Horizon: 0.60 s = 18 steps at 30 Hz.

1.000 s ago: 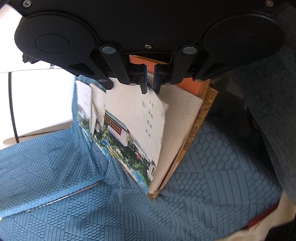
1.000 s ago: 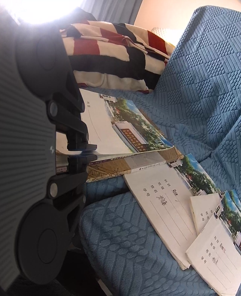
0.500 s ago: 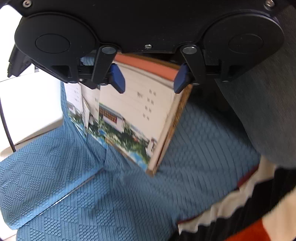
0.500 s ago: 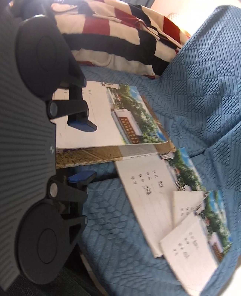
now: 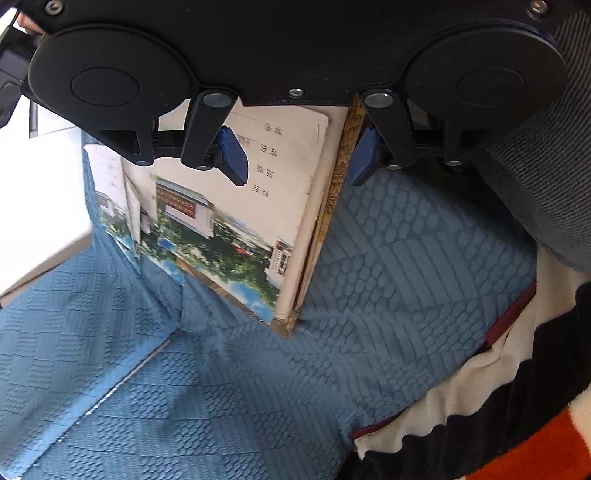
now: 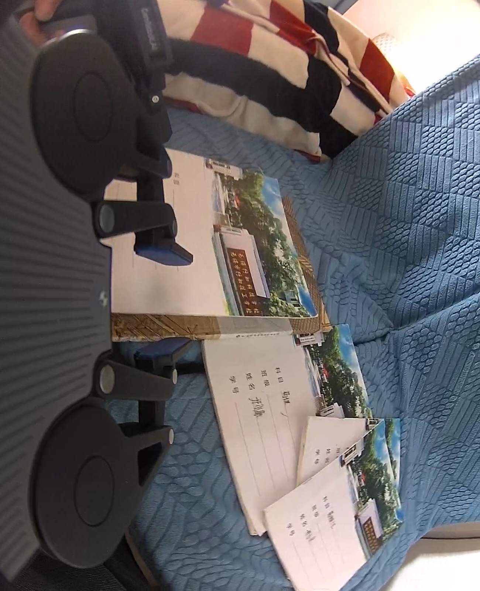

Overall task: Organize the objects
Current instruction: 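Pull both grippers back from the book stack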

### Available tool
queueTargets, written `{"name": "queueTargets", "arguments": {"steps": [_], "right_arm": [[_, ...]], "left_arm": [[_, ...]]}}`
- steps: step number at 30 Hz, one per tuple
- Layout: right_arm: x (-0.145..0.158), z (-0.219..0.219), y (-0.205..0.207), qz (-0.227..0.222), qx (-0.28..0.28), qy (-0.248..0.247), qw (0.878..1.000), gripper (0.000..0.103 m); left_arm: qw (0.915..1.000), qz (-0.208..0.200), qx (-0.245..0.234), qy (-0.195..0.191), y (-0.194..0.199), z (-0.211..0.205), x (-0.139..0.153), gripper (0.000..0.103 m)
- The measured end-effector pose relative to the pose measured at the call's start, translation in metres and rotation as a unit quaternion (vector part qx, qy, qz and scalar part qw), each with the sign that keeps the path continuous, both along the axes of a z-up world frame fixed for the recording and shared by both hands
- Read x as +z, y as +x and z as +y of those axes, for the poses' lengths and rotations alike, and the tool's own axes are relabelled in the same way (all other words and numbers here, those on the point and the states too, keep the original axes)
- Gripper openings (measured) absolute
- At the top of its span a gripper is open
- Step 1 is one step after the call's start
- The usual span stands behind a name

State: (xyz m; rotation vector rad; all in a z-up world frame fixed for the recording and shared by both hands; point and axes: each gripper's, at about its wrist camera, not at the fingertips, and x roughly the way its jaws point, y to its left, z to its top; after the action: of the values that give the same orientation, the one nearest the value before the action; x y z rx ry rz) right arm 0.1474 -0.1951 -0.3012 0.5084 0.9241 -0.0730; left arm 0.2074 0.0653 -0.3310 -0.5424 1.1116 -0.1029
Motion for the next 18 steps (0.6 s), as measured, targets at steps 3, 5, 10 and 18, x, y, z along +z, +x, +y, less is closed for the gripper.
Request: {"name": "queueTargets", "arguments": {"steps": [3,5,10,18], "right_arm": [[-0.002,0.003,0.003,0.0,0.0,-0.012,1.0,0.043],[-0.004,0.005,0.005,0.002,0.004,-0.013,1.0,0.039],[-0.006,0.012,0.008,0.004,0.015,-0.011,1.0,0.033],[-0.002,0.018,0.006,0.001,0.025,-0.03,0.999,0.033]], "left_arm": [[1.0,-0.003,-0.002,0.001,0.003,-0.001,-0.005,0.052],[1.0,-0.002,-0.005,0.001,0.004,-0.002,-0.006,0.049],[0.9998,-0.004,-0.02,0.0,0.004,-0.006,-0.007,0.048],[0.9998,0.002,-0.019,-0.011,-0.006,-0.008,-0.002,0.048]]}}
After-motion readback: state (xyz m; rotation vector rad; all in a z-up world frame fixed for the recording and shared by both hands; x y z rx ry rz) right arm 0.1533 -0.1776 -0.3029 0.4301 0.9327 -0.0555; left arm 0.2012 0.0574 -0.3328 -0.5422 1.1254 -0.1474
